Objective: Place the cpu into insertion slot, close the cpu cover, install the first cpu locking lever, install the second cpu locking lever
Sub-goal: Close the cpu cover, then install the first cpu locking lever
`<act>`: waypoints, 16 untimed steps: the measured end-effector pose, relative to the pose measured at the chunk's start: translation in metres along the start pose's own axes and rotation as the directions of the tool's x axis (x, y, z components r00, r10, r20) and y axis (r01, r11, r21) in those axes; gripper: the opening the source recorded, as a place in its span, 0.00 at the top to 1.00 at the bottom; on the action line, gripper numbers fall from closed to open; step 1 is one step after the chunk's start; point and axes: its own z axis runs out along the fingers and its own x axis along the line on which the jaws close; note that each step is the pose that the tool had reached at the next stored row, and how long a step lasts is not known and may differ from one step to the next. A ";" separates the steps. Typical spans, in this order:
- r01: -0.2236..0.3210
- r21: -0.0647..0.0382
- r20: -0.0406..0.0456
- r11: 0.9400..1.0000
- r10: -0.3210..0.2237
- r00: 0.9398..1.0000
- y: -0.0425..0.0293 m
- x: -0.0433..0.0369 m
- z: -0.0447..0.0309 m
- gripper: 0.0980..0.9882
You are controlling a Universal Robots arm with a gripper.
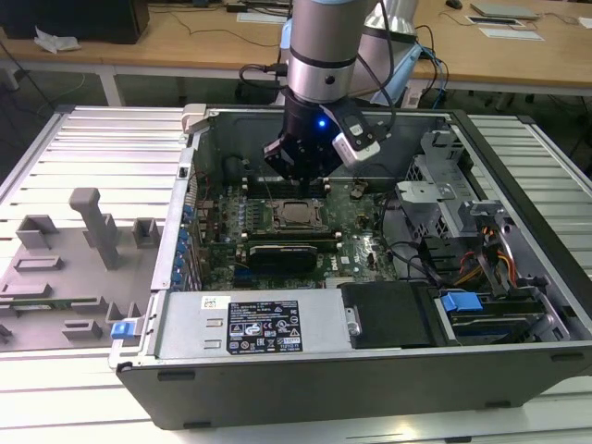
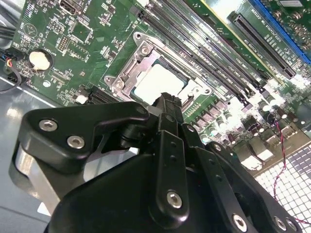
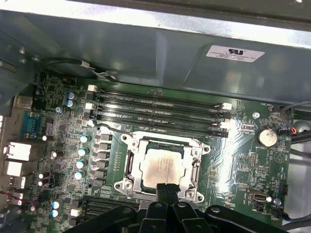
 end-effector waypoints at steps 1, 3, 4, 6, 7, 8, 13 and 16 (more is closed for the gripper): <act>0.000 0.000 0.000 1.000 0.000 1.000 0.0000 0.0000 0.0000 0.99; 0.000 0.000 0.000 1.000 0.000 1.000 0.0000 0.0000 0.0000 0.99; 0.000 0.000 0.000 1.000 0.000 1.000 0.0000 0.0000 0.0000 0.99; 0.000 0.000 0.000 1.000 0.000 1.000 0.0000 0.0000 0.0000 0.99; 0.000 0.000 0.000 1.000 0.000 1.000 0.0000 0.0000 0.0000 0.99; 0.000 0.000 0.000 1.000 0.000 1.000 0.0000 0.0000 0.0000 0.99; -0.001 0.000 0.000 1.000 0.001 1.000 0.0000 0.0000 0.0000 0.99; -0.001 0.000 0.000 1.000 0.001 1.000 0.0001 0.0005 0.0000 0.99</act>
